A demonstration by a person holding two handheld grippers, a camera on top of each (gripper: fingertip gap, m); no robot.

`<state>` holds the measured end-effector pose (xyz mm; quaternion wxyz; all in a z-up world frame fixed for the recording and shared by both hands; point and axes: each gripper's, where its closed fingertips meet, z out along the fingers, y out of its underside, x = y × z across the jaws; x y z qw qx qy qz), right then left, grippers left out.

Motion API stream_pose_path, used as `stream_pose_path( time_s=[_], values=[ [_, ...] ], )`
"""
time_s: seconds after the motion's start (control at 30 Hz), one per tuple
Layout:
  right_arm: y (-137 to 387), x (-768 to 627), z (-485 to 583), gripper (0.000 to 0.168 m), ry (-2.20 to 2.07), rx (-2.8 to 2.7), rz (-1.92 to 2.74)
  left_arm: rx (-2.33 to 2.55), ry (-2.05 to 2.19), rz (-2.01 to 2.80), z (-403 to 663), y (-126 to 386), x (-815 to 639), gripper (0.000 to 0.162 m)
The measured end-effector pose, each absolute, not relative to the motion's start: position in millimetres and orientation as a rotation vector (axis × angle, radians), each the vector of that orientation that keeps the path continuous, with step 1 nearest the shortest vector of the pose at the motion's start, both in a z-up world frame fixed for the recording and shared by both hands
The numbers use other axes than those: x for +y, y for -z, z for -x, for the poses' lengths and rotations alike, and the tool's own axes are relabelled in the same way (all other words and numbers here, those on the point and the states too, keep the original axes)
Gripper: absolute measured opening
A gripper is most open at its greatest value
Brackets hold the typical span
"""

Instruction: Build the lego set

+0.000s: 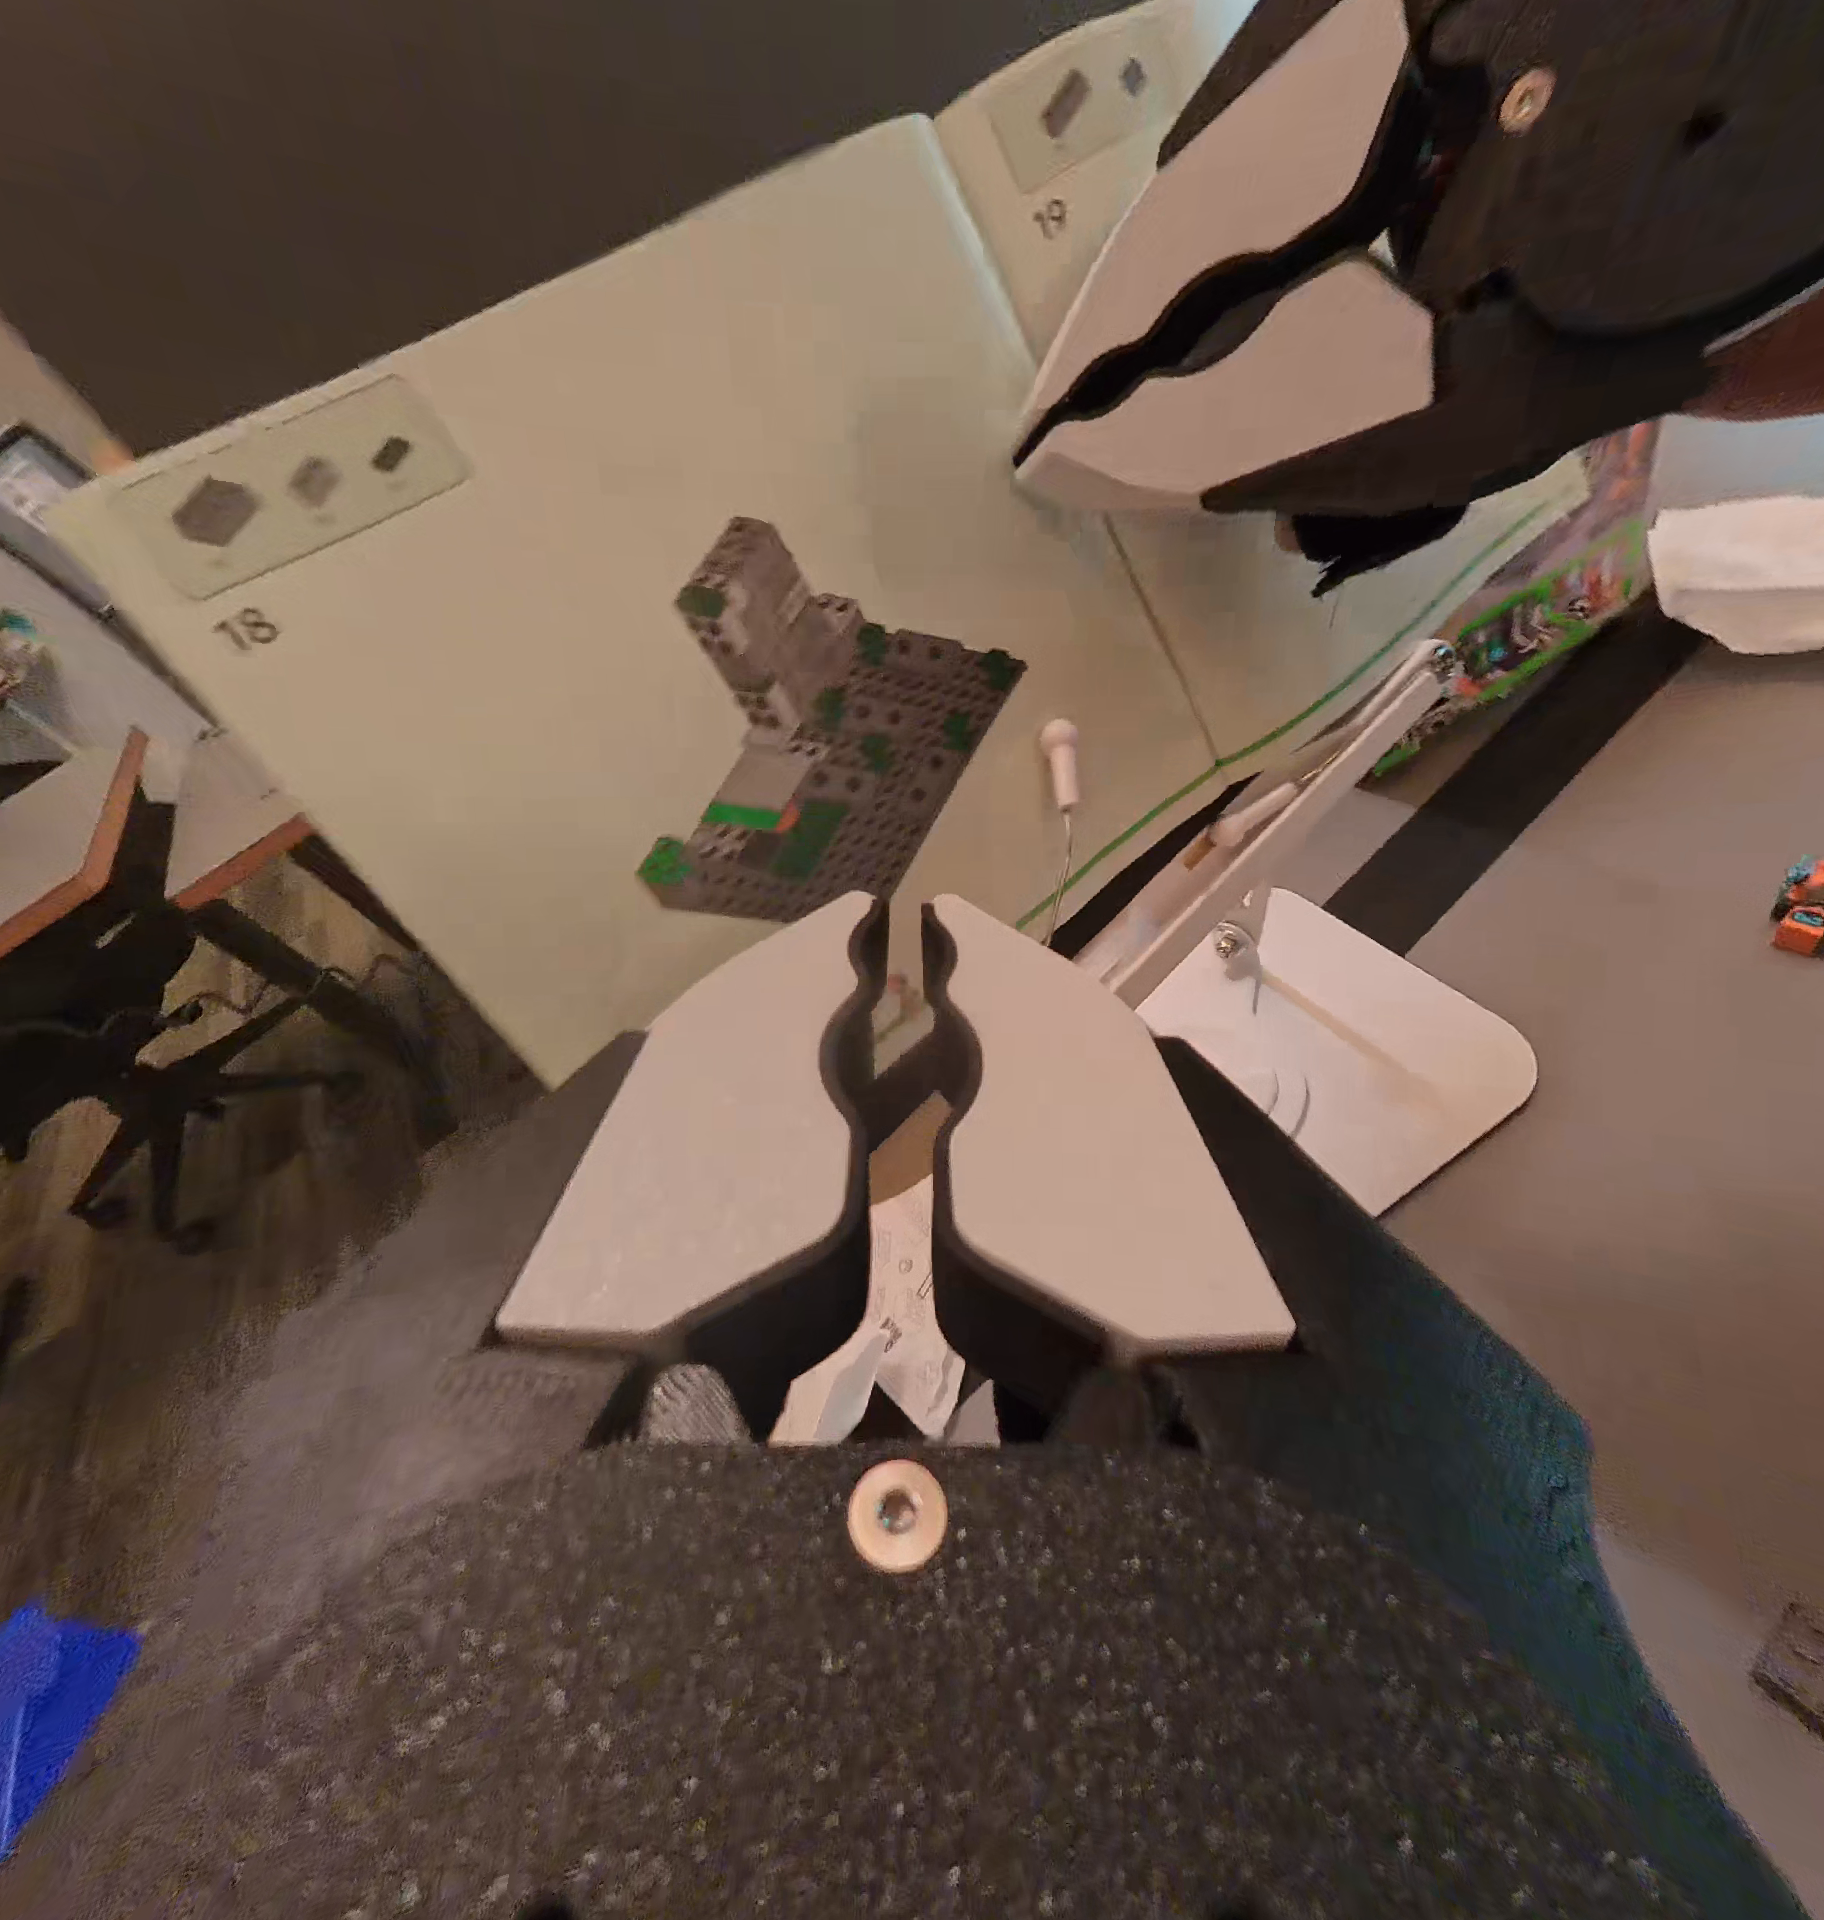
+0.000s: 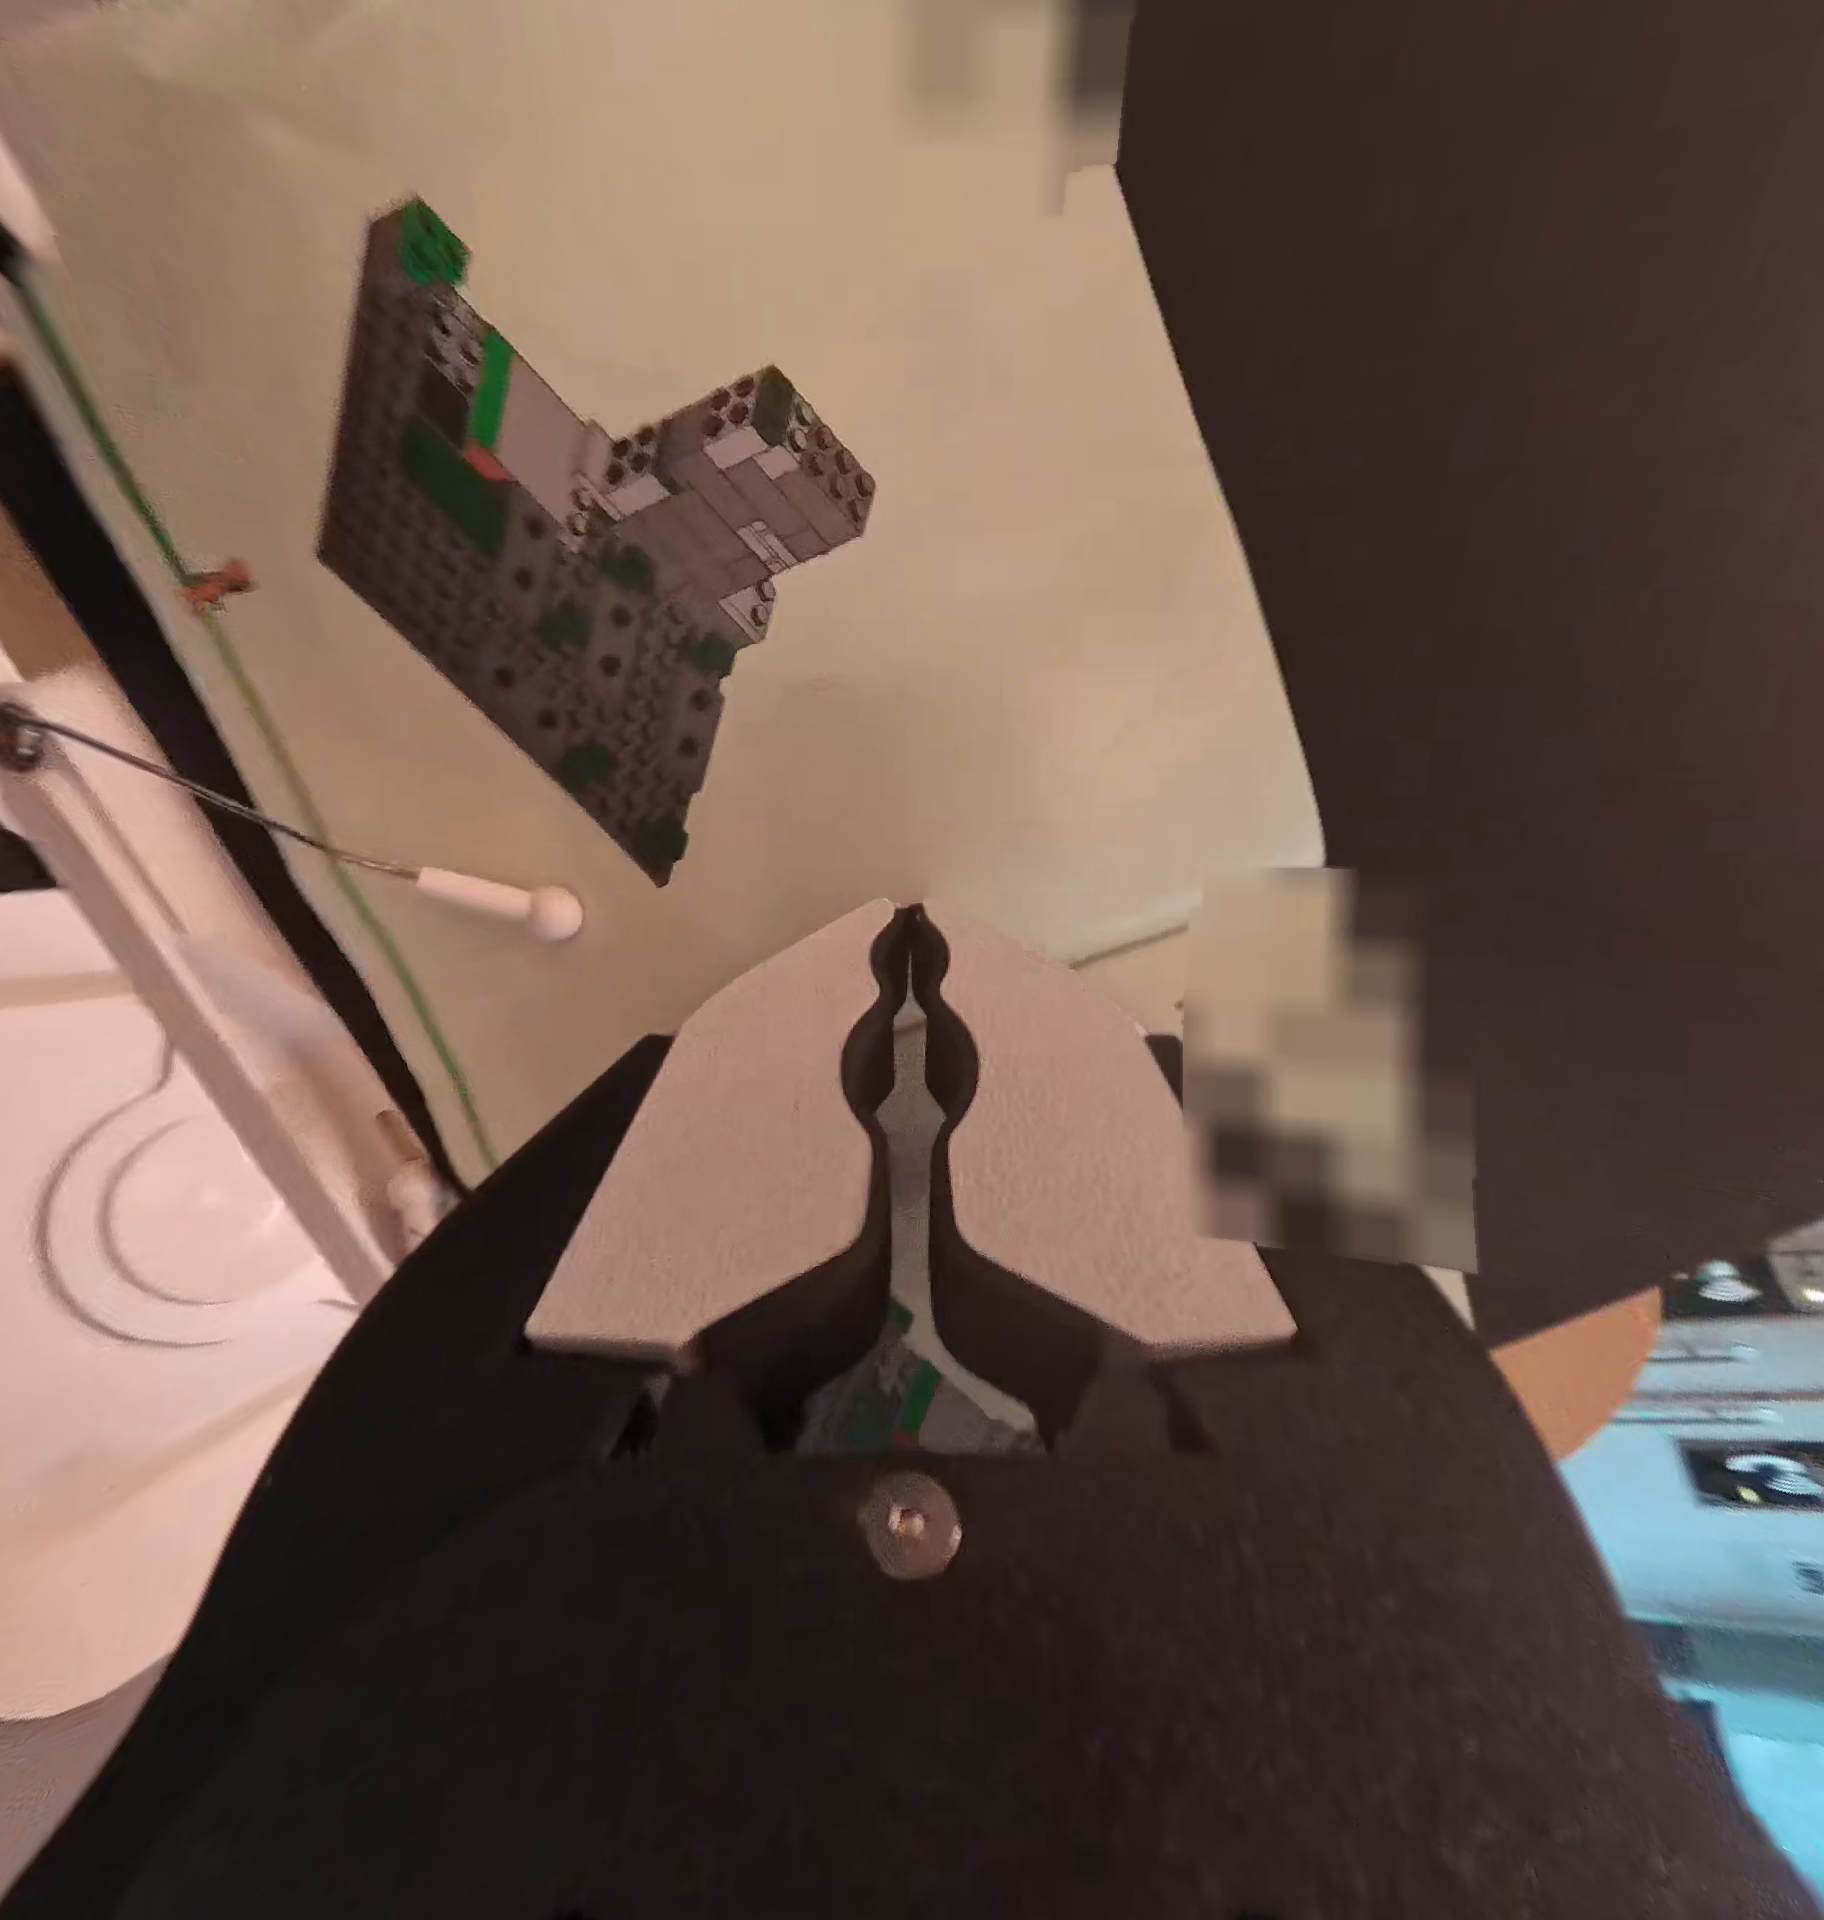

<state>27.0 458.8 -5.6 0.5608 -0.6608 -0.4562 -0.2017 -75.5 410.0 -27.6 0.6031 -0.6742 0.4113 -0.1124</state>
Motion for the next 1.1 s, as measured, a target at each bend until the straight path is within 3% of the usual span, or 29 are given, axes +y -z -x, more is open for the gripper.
stream_pose_path(
  time_s=[0.53,0.83,1.1],
  values=[
    [36.5,460.1,-3.6,0.0,0.582,-1.231,1.509,0.941,0.279,1.603,81.8,59.9,392.1,0.004],
    [-29.5,380.5,-25.5,0.0,0.022,-0.87,1.482,0.945,0.194,1.574,79.7,51.0,368.2,0.0],
    [38.9,283.8,-99.0,0.0,-0.026,-0.593,1.597,0.889,0.161,1.575,70.2,58.6,331.1,0.0]
  ],
)
